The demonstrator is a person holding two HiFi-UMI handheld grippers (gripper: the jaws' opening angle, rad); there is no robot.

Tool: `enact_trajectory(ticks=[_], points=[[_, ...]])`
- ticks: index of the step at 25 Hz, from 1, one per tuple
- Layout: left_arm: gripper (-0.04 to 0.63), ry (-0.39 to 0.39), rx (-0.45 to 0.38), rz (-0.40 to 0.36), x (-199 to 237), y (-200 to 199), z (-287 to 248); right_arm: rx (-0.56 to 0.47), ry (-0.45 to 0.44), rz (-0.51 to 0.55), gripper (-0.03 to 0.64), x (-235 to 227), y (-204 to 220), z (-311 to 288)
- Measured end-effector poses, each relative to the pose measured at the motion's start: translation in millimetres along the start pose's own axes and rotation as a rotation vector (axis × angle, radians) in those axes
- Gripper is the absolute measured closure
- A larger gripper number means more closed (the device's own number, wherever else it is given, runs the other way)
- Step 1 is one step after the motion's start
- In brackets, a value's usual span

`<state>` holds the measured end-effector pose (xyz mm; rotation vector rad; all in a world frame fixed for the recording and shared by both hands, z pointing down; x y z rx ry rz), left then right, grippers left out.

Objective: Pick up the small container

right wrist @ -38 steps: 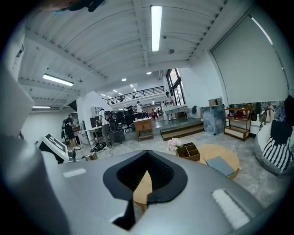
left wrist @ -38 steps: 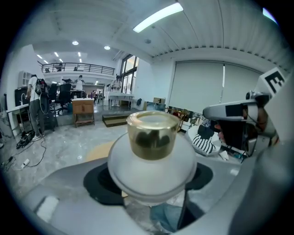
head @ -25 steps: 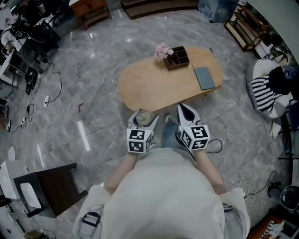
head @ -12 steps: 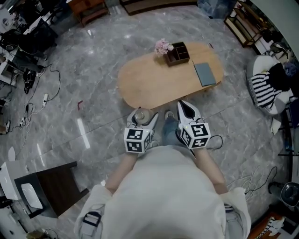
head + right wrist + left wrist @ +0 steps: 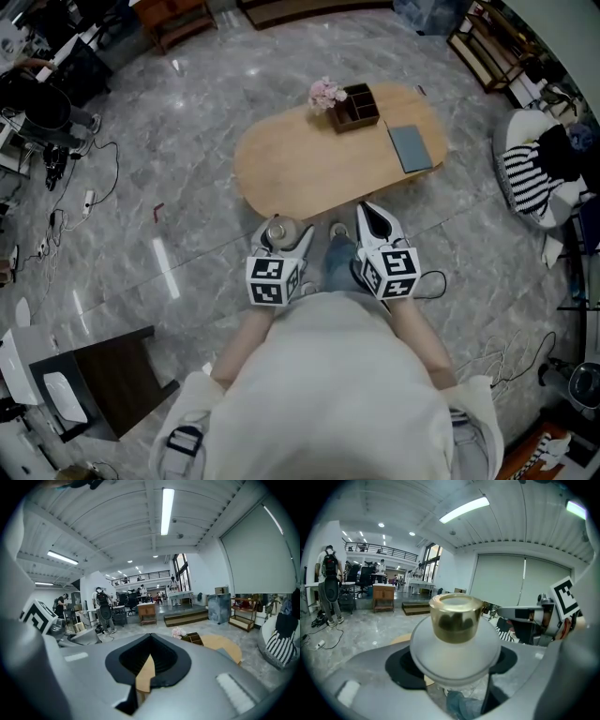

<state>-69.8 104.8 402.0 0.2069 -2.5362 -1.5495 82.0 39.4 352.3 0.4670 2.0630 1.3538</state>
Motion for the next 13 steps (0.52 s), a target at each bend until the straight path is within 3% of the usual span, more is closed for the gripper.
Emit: enact_trajectory(ticks=[13], points=[[0.249,-0.004,-0.008,-0.007,12.9,-7.8,-1.6,-0.006,-0.011,-0.005,0.617,6.9,-3.1,-11.5]])
Point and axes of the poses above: the fingertips, and each gripper's own axes: z backward along the fingers, x to its left, y out of its underside, the point moved 3 cm from there along z, backward along the fingers, and after that the axes turned 9 degrees about -z, right-handed, at the moved point
